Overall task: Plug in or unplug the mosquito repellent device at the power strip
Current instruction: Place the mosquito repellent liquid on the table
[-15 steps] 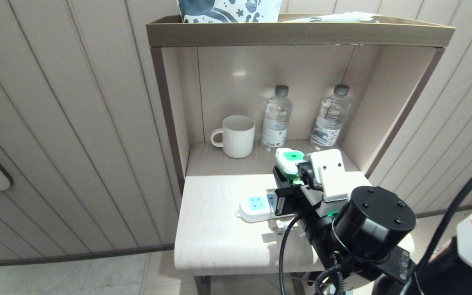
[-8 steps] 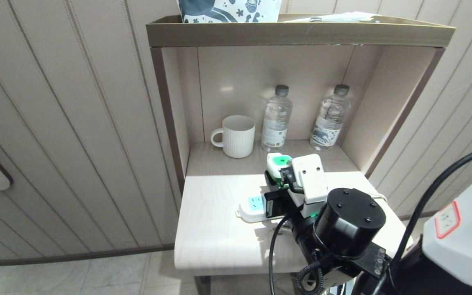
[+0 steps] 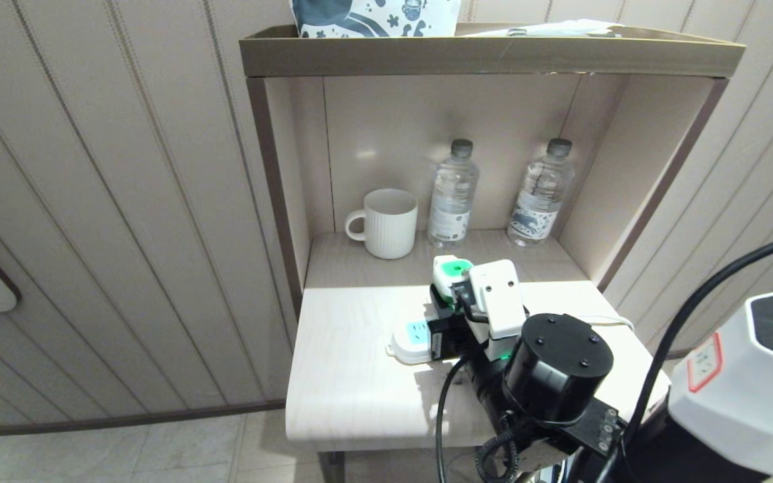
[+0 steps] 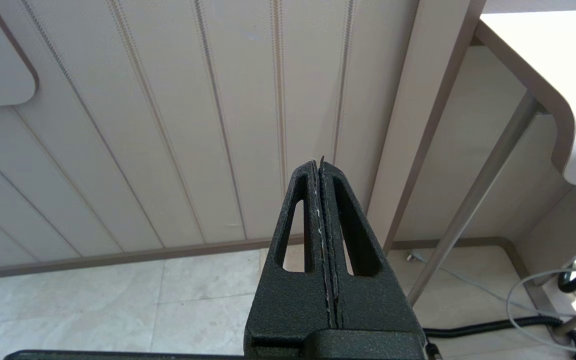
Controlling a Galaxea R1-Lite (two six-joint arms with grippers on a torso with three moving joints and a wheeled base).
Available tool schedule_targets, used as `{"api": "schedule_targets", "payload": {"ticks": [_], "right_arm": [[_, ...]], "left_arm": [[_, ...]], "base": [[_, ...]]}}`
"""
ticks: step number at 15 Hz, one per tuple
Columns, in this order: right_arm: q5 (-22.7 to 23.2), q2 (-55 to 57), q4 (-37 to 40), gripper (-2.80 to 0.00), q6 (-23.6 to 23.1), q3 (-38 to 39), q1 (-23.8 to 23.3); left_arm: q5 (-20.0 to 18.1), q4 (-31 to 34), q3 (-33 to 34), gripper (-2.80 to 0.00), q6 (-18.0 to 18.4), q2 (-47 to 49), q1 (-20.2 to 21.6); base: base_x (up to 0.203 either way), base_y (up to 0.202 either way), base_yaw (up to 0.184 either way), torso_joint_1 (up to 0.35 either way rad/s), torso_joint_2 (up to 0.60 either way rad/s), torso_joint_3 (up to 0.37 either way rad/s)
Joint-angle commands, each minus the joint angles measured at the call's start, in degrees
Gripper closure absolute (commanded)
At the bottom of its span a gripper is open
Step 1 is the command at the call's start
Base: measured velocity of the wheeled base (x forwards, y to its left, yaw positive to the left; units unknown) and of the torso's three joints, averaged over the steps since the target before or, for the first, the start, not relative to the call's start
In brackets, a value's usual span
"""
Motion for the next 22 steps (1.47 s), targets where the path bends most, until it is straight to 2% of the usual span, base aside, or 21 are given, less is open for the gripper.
{"api": "schedule_targets", "payload": {"ticks": [1, 20, 21, 22], "right_arm": [[-0.2, 0.5, -2.6, 0.0, -0.2, -0.6, -0.3], [-1.5, 1.5, -2.5, 0.0, -0.5, -1.4, -0.3], [-1.5, 1.5, -2.6, -2.8, -0.5, -1.4, -0.3], [-1.5, 1.5, -2.5, -2.8, -0.4, -1.4, -0.2]], "left_arm": [[0.0, 0.0, 0.1, 0.0, 0.0, 0.1, 0.0], [0.0, 0.0, 0.0, 0.0, 0.0, 0.1, 0.0], [0.0, 0.0, 0.0, 0.0, 0.0, 0.1, 0.0], [0.0, 0.0, 0.0, 0.0, 0.0, 0.1, 0.0]], "base": [[0.0, 0.0, 0.0, 0.0, 0.0, 0.0], [0.0, 0.0, 0.0, 0.0, 0.0, 0.0], [0.0, 0.0, 0.0, 0.0, 0.0, 0.0], [0.0, 0.0, 0.0, 0.0, 0.0, 0.0]]}}
